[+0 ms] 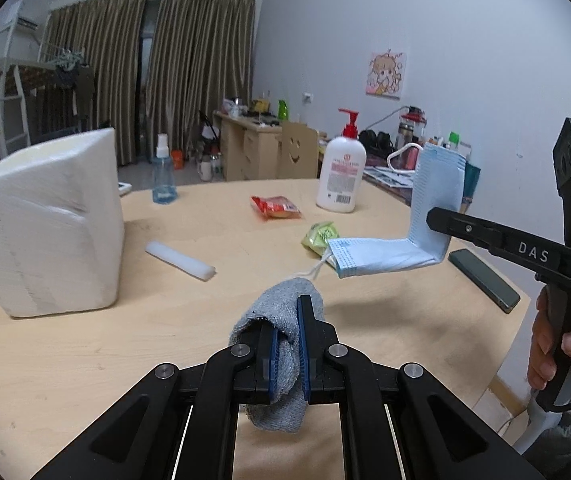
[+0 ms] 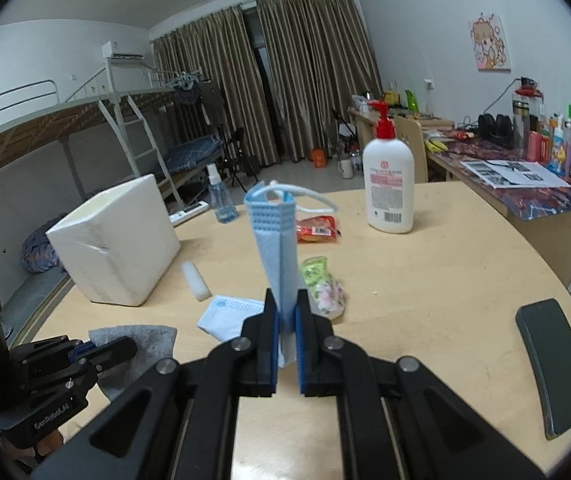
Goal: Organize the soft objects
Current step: 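Carry the sock and face mask with both grippers over the white styrofoam box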
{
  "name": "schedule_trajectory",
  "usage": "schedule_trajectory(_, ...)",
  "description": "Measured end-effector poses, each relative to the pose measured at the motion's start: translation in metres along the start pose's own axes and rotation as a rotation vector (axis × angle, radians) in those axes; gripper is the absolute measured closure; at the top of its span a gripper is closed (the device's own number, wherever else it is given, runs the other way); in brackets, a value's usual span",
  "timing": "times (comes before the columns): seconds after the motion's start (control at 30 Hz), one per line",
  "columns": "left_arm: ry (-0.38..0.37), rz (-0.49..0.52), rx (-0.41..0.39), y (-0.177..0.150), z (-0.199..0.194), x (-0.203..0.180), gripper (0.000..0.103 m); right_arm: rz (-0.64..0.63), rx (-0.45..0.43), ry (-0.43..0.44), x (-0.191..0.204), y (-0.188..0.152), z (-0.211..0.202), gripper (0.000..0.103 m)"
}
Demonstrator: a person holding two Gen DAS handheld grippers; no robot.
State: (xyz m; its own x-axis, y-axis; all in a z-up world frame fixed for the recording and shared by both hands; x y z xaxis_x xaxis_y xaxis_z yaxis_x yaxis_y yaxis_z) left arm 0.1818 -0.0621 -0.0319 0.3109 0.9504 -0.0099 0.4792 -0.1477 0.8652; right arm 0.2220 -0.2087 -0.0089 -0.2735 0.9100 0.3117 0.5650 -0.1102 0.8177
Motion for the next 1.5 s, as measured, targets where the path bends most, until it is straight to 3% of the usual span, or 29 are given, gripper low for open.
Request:
schedule_trajectory(0.83,0.186,0.07,-0.224,0.015,-0.128,0.012,0.094,-0.055,-0.173,0.142,0.055,0.003,-0.073,0.093)
schedule_trajectory(1.13,0.254,0.061,-0.245,0.015,-0.146,0.027,0.094,-0.097,-0.194,0.189,0.08,0.002,-0.078,0.093)
schedule_trajectory(1.5,0.372,0.042,-0.246,0.006,-0.178,0.06,0.094,-0.15,-0.167,0.284,0.12,0.002,-0.056,0.093)
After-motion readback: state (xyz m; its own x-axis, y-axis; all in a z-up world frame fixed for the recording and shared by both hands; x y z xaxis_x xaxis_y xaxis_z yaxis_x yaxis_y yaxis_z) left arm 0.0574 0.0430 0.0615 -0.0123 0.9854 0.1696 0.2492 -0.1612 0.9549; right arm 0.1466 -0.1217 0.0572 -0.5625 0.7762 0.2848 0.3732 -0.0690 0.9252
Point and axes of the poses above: each gripper's, at about its wrist camera, not at the fingertips, and z roughly the way its jaws point, x to its left, y to its top, the point moved 5 cm from there along z, roughly the way its jaws point, and after that the axes turned 8 degrees about z, right-handed, at the moved point
